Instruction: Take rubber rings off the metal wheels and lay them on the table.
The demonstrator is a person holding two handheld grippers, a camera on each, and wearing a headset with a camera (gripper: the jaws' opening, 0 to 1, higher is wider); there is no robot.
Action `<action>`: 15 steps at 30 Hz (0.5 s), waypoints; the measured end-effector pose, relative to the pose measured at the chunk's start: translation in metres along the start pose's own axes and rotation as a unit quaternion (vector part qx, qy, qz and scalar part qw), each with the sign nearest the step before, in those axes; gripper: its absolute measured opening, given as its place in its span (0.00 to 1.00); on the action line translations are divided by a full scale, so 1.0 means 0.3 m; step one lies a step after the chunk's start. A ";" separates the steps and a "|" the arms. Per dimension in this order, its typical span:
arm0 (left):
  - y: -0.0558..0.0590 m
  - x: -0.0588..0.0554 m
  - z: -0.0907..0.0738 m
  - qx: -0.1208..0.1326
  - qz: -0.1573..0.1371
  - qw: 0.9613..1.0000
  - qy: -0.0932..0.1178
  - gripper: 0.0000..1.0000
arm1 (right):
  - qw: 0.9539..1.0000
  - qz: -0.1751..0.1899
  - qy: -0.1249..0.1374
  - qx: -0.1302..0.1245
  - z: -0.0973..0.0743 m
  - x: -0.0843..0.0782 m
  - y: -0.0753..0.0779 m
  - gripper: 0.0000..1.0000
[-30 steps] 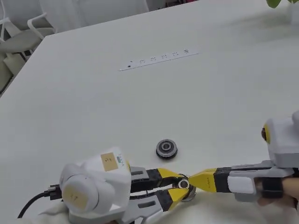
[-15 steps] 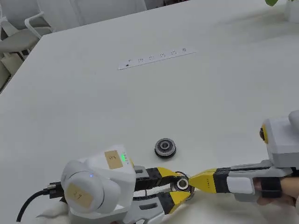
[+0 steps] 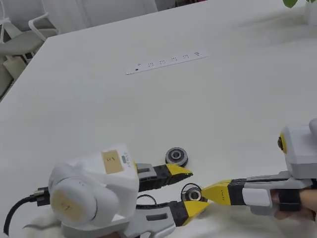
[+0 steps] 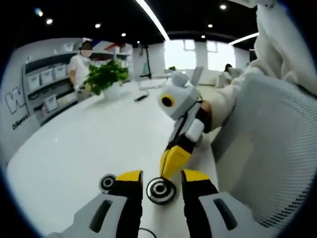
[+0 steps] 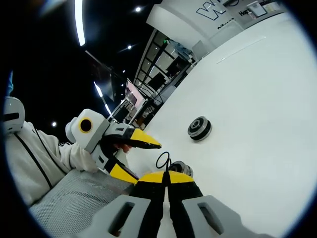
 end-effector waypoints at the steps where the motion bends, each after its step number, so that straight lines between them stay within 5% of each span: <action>1: -0.004 0.004 -0.005 0.002 0.001 1.000 0.002 0.33 | 1.000 0.000 0.000 0.000 0.000 0.000 0.000 0.00; 15: -0.040 0.023 -0.089 0.016 -0.010 1.000 0.006 0.55 | 1.000 -0.010 -0.012 -0.005 -0.009 -0.004 -0.013 0.00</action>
Point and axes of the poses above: the centre of the closed fingertips' face, and the gripper's own axes: z roughly forward along the fingers, y roughly to its right, x roughly out of its top, the point moved 7 cm from there along -z, roughly backward along the fingers, and after that the axes turned 6 degrees about -x, right-handed, at the moved point
